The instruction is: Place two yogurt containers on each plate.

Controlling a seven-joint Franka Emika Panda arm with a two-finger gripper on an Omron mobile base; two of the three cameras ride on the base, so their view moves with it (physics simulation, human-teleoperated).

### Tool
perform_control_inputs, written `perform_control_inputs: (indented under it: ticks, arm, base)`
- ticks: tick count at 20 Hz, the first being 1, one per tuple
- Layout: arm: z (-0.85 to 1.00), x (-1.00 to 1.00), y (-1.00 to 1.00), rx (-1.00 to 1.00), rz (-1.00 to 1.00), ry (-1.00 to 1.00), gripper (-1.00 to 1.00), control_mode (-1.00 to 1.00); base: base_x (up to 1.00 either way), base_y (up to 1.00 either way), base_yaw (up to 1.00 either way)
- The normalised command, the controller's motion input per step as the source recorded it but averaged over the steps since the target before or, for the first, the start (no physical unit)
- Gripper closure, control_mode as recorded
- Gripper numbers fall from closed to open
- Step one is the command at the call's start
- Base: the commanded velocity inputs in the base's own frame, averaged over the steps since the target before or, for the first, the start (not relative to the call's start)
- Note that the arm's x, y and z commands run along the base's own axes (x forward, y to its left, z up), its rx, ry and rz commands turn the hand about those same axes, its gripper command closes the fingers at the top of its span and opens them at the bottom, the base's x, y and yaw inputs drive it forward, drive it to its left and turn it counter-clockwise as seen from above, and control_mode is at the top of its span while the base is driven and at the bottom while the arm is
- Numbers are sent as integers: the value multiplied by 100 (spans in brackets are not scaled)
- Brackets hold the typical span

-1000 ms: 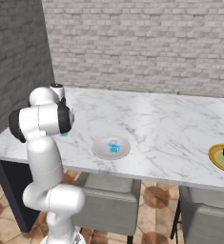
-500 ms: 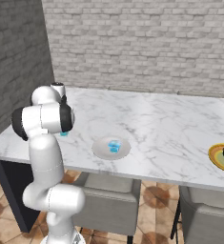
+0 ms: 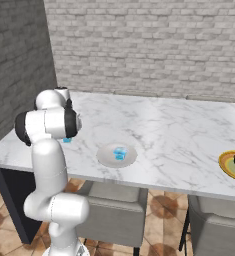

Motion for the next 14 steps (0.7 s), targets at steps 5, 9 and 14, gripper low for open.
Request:
perform_control_inputs:
  ticks: [5, 9, 14]
  arm:
    - [0, 10, -1, -2, 7, 6, -100, -100]
    - [-2, 16, 2, -1, 9, 7, -100, -100]
    - [-6, 21, 4, 0, 10, 7, -100, -100]
  base:
    - [0, 0, 0]
    - [0, 0, 0]
    - [0, 0, 0]
